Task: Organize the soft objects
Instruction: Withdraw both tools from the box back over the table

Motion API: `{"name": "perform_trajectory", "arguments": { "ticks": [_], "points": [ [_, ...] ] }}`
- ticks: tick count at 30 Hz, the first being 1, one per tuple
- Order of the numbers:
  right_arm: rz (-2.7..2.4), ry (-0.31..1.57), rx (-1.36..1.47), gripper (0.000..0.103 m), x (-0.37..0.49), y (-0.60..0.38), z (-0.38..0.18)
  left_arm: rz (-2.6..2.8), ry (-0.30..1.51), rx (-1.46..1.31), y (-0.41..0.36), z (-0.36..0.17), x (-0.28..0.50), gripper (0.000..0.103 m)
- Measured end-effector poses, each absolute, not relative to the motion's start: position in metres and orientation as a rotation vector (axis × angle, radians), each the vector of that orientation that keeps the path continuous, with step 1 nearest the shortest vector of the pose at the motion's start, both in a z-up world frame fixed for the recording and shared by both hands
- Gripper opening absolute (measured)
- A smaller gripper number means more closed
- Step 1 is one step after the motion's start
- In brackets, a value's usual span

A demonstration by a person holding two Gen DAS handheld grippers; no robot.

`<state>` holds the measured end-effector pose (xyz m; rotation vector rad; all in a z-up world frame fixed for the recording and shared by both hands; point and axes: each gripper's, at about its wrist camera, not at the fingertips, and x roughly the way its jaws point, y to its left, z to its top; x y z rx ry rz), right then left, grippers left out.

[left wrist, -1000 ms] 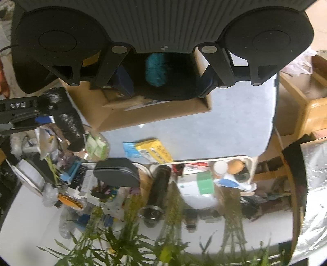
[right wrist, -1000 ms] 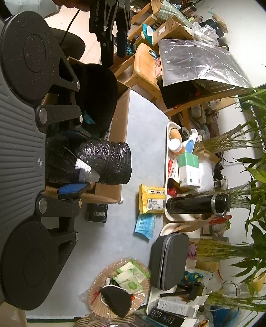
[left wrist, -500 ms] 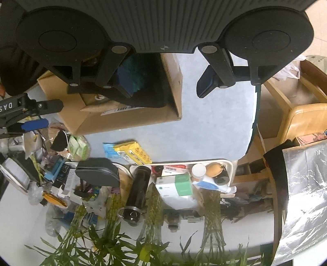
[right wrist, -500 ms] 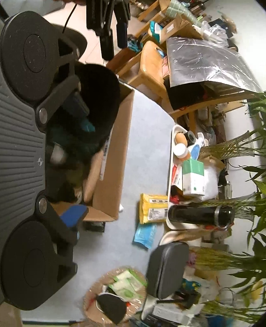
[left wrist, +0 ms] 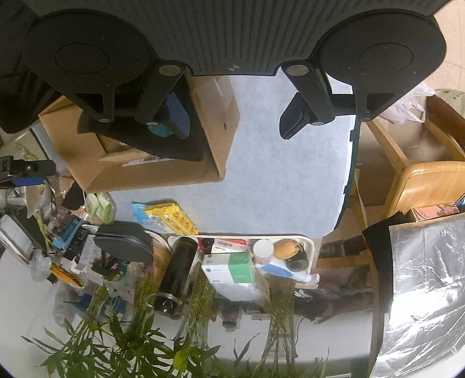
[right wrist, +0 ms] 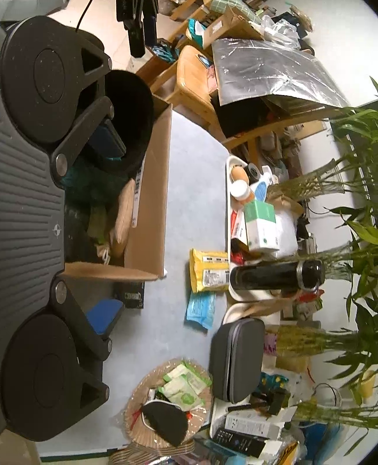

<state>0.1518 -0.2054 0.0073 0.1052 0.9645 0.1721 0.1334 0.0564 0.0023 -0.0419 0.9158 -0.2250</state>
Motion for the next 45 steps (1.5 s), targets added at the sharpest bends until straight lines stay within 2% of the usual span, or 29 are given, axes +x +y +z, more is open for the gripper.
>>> {"name": "perform_trajectory", "arguments": {
  "ticks": [34,45],
  "points": [
    [0.102,0.958,0.095,0.103,0.193,-0.232,-0.020,-0.260,0.855,-0.168,0.049,-0.023,0.171,0.068],
    [0.093,0.870,0.046,0.103,0.209,-0.250,-0.017,-0.291,0.814,-0.139,0.035,-0.018,0.185,0.068]
  ]
}}
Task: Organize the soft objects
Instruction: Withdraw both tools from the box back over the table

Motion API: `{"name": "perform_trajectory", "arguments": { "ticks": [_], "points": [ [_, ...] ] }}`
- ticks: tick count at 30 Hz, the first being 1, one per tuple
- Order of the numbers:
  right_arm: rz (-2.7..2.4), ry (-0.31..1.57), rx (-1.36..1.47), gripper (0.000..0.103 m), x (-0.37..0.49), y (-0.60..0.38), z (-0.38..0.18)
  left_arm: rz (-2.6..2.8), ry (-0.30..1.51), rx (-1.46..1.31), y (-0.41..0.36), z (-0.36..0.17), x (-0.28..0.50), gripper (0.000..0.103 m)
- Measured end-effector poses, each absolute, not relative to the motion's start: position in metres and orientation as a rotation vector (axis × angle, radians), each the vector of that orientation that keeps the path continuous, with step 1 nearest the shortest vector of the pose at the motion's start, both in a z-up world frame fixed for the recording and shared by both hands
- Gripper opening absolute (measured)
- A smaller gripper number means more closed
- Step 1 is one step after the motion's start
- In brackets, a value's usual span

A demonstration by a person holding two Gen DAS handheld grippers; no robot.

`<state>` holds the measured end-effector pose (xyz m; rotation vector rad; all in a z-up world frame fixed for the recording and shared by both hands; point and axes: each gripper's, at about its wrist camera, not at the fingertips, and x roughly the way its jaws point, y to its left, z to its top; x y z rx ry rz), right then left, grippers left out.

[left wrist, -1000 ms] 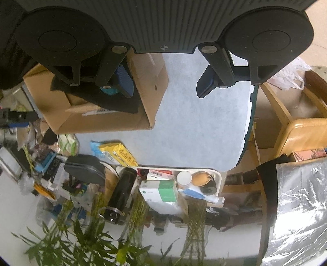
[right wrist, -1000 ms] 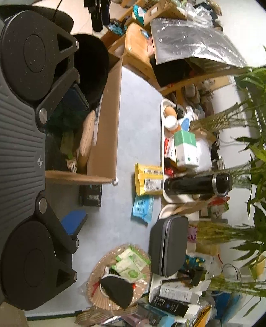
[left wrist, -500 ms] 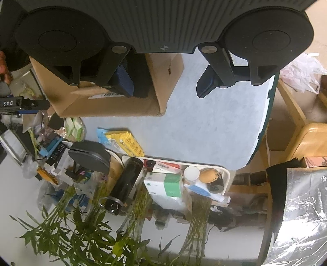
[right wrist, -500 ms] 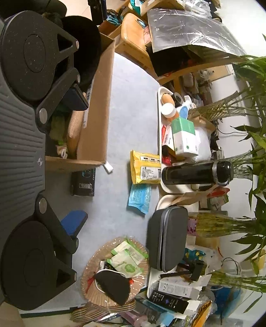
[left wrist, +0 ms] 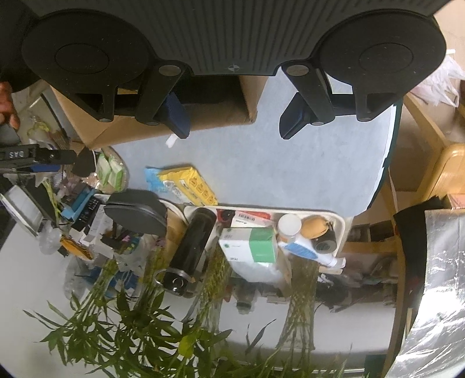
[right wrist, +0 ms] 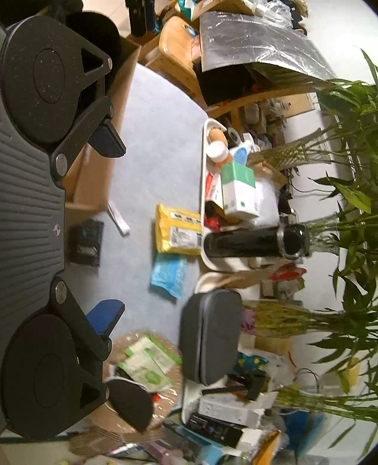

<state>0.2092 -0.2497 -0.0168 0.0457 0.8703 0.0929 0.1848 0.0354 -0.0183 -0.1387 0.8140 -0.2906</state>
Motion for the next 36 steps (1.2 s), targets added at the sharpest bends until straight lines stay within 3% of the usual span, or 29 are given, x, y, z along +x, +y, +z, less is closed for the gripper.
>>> {"name": "perform_trajectory", "arguments": {
  "ticks": [14,36],
  "points": [
    [0.027,0.905,0.141,0.103,0.243,-0.292,-0.050,-0.359,0.775,-0.143,0.035,-0.027,0.199,0.067],
    [0.147,0.861,0.104,0.103,0.295,-0.282,-0.101,-0.370,0.744,-0.126,0.048,-0.057,0.256,0.067]
  ]
}}
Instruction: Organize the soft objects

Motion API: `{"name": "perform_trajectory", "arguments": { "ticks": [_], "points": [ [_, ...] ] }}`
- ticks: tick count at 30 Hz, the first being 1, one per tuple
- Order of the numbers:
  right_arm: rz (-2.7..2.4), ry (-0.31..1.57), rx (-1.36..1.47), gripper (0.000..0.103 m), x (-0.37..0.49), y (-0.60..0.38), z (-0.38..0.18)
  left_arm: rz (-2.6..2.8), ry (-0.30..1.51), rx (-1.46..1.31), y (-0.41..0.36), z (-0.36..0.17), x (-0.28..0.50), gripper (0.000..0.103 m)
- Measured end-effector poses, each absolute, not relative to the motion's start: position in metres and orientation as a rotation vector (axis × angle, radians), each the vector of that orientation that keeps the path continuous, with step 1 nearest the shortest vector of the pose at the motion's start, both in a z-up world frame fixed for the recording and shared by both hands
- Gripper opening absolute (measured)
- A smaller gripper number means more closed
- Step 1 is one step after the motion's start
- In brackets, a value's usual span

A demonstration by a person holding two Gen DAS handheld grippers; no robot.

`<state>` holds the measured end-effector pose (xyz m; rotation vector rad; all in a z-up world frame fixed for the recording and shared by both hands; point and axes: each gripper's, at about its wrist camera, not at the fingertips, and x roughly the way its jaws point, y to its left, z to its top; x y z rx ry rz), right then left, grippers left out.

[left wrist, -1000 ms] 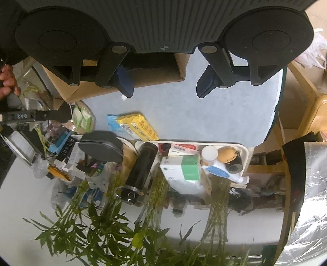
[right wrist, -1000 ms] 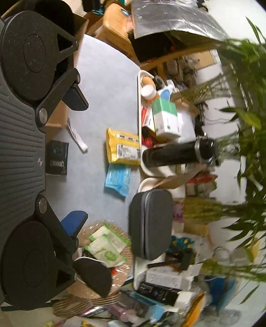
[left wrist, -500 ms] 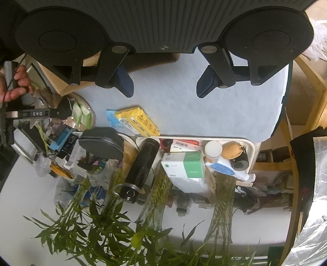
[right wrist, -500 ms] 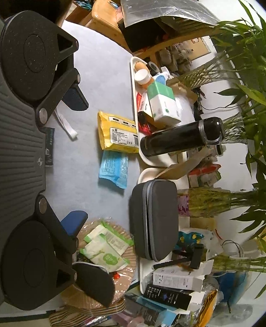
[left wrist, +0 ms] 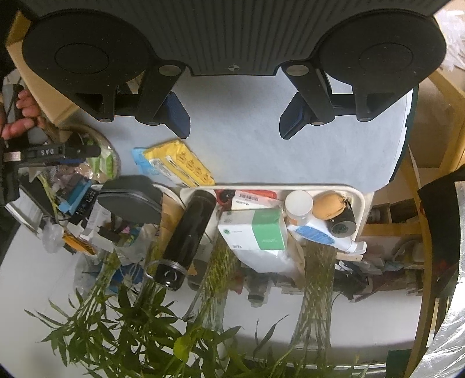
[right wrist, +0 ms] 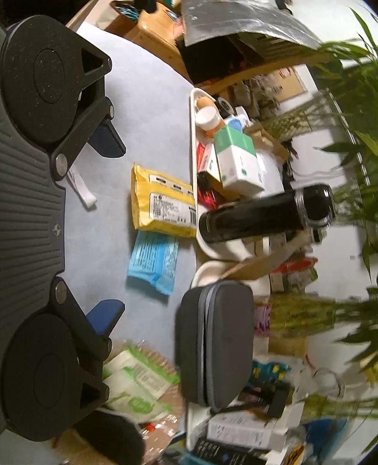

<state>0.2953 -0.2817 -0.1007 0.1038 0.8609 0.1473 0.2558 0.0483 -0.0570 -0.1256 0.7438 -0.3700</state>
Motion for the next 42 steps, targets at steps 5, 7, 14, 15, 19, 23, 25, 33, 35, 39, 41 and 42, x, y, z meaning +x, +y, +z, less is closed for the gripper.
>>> {"name": "perform_trajectory", "arguments": {
  "ticks": [5,7,14,15,19,23,25,33,35,39,41,42],
  "points": [
    [0.222,0.857,0.060,0.102,0.307,-0.273,-0.110,-0.343,0.722,-0.147,0.054,-0.069,0.268,0.067],
    [0.240,0.869,0.044,0.095,0.313,-0.269,-0.115,-0.333,0.719,-0.157,0.056,-0.075,0.271,0.067],
    [0.310,0.882,-0.006,0.084,0.330,-0.263,-0.135,-0.302,0.709,-0.223,0.062,-0.094,0.280,0.067],
    [0.316,0.880,-0.013,0.082,0.332,-0.262,-0.137,-0.299,0.712,-0.228,0.062,-0.098,0.281,0.067],
    [0.348,0.891,-0.024,0.070,0.345,-0.263,-0.147,-0.291,0.726,-0.214,0.060,-0.108,0.283,0.067],
    [0.363,0.898,0.045,0.066,0.359,-0.270,-0.158,-0.294,0.722,-0.232,0.062,-0.114,0.283,0.067],
    [0.369,0.885,0.122,0.065,0.365,-0.278,-0.161,-0.295,0.725,-0.238,0.063,-0.116,0.284,0.067],
    [0.353,0.942,0.163,0.022,0.383,-0.279,-0.181,-0.306,0.713,-0.211,0.058,-0.118,0.281,0.067],
    [0.373,0.934,0.158,0.014,0.382,-0.276,-0.180,-0.307,0.708,-0.200,0.056,-0.117,0.281,0.067],
    [0.456,0.898,0.135,0.006,0.378,-0.265,-0.169,-0.302,0.704,-0.195,0.056,-0.118,0.281,0.067],
    [0.510,0.884,0.112,0.005,0.374,-0.255,-0.163,-0.298,0.704,-0.203,0.057,-0.118,0.281,0.067],
    [0.534,0.885,0.103,0.005,0.374,-0.251,-0.161,-0.296,0.704,-0.209,0.058,-0.118,0.282,0.067]
  ]
}}
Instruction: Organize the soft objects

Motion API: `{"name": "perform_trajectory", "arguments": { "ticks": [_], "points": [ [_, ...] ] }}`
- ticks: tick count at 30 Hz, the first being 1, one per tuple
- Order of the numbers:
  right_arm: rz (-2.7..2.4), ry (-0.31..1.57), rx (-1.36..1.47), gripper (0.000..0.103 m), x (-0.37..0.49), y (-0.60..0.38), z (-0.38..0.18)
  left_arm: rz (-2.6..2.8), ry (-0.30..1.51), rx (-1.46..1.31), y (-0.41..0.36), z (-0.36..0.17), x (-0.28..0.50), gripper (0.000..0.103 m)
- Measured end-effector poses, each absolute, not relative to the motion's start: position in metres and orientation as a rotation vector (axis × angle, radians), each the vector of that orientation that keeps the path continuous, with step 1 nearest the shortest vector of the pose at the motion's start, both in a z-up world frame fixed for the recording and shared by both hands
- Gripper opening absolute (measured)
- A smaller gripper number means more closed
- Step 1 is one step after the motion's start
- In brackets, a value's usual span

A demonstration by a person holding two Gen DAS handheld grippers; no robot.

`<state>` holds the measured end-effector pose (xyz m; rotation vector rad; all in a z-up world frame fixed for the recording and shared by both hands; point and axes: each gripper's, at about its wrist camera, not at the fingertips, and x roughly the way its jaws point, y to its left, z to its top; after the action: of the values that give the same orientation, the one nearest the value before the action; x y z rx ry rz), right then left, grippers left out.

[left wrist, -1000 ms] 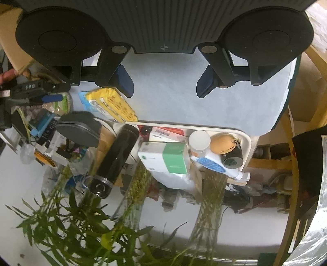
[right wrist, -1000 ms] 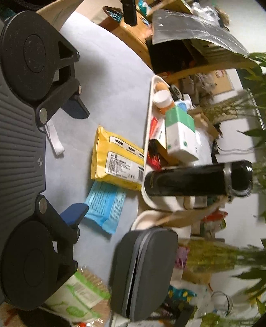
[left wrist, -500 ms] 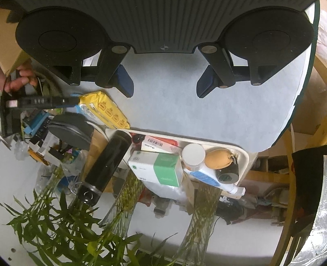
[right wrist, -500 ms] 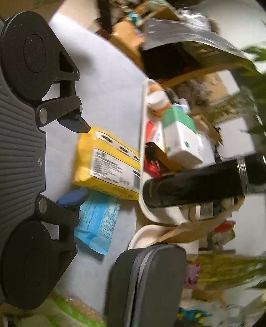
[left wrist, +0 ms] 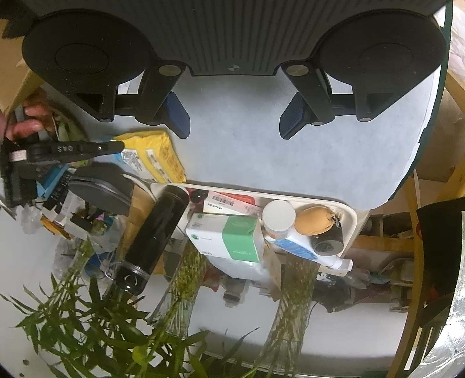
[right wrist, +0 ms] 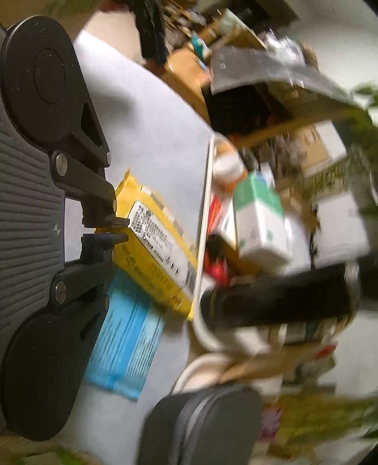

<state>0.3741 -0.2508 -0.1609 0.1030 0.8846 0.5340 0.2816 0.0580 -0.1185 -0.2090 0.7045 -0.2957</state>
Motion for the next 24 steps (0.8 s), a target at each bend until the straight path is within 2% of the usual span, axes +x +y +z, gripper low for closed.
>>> {"name": "perform_trajectory", "arguments": {
  "ticks": [12,14,15,16,18,20,22,24],
  "points": [
    [0.824,0.879,0.065,0.007,0.368,-0.209,-0.137,-0.296,0.722,-0.207,0.058,-0.121,0.284,0.067],
    [0.809,0.888,0.044,0.018,0.366,-0.209,-0.135,-0.301,0.732,-0.203,0.058,-0.122,0.284,0.067],
    [0.792,0.887,0.034,0.033,0.364,-0.211,-0.134,-0.304,0.737,-0.204,0.058,-0.123,0.284,0.067],
    [0.765,0.880,0.025,0.054,0.363,-0.214,-0.132,-0.309,0.744,-0.210,0.059,-0.123,0.285,0.067],
    [0.696,0.868,0.017,0.077,0.361,-0.224,-0.130,-0.320,0.764,-0.222,0.062,-0.123,0.288,0.067],
    [0.631,0.870,0.026,0.085,0.360,-0.234,-0.128,-0.328,0.775,-0.227,0.064,-0.121,0.291,0.067],
    [0.557,0.876,0.007,0.097,0.358,-0.240,-0.127,-0.350,0.779,-0.207,0.062,-0.116,0.295,0.068],
    [0.475,0.870,-0.040,0.101,0.356,-0.244,-0.127,-0.382,0.794,-0.172,0.056,-0.111,0.301,0.068]
  ]
}}
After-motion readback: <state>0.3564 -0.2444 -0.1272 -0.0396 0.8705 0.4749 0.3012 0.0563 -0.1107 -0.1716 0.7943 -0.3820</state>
